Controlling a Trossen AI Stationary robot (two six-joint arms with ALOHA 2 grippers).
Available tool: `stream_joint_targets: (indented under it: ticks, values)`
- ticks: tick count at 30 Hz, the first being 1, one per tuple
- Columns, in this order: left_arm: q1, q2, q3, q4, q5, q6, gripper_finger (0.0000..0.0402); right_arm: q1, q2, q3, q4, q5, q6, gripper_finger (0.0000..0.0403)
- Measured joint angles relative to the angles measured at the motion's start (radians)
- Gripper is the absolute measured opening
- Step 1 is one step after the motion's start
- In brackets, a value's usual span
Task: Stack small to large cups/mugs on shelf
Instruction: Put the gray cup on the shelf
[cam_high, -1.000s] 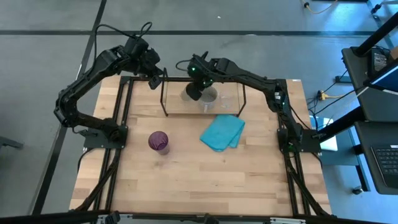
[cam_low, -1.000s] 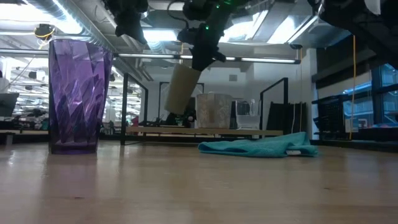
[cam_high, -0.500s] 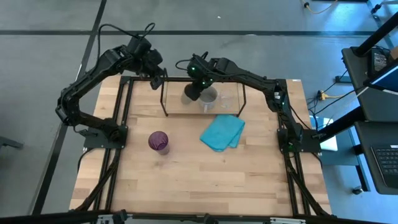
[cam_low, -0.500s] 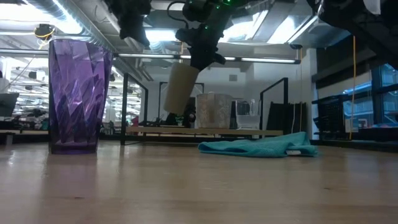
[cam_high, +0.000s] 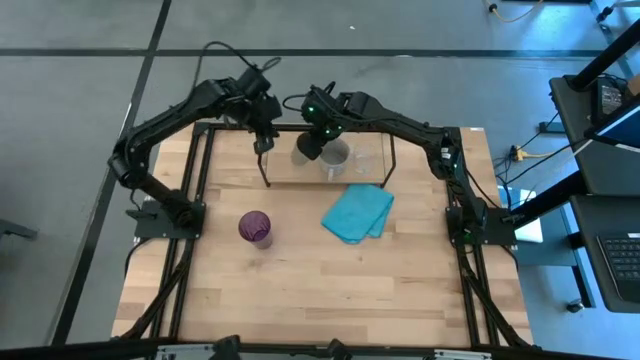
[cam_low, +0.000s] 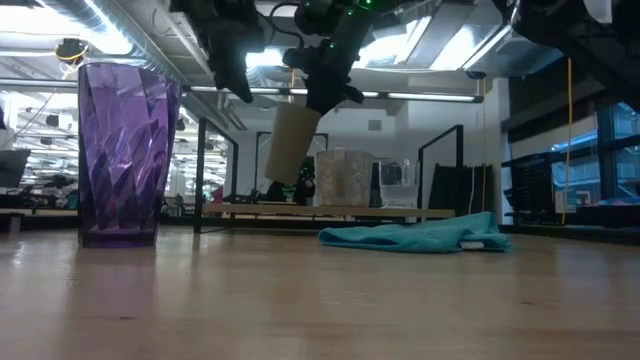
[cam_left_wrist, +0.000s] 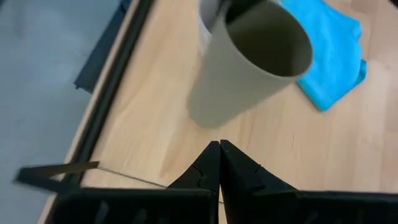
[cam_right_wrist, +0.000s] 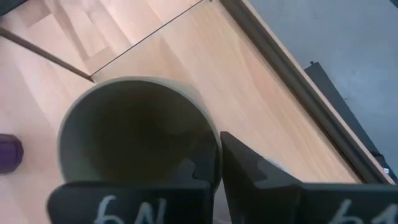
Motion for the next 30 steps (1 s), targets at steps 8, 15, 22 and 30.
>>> stream_joint_targets:
  ticks: [8,15,22,30]
  values:
    - [-0.04,0.104,0.0,-0.004,0.013,0.016,0.0,-0.017,0.0,0.0,-0.002,0.003,0.021,0.0022]
    - [-0.059,0.176,0.0,0.008,0.013,0.031,0.0,-0.019,0.0,0.0,-0.016,0.002,0.021,0.0022]
    - [-0.049,0.22,0.0,0.035,0.011,0.031,0.0,-0.02,0.0,0.0,-0.016,-0.038,0.022,0.0022]
    - [-0.011,0.232,-0.053,0.101,0.048,0.029,0.0,-0.02,0.0,0.0,-0.016,-0.041,0.022,0.0022]
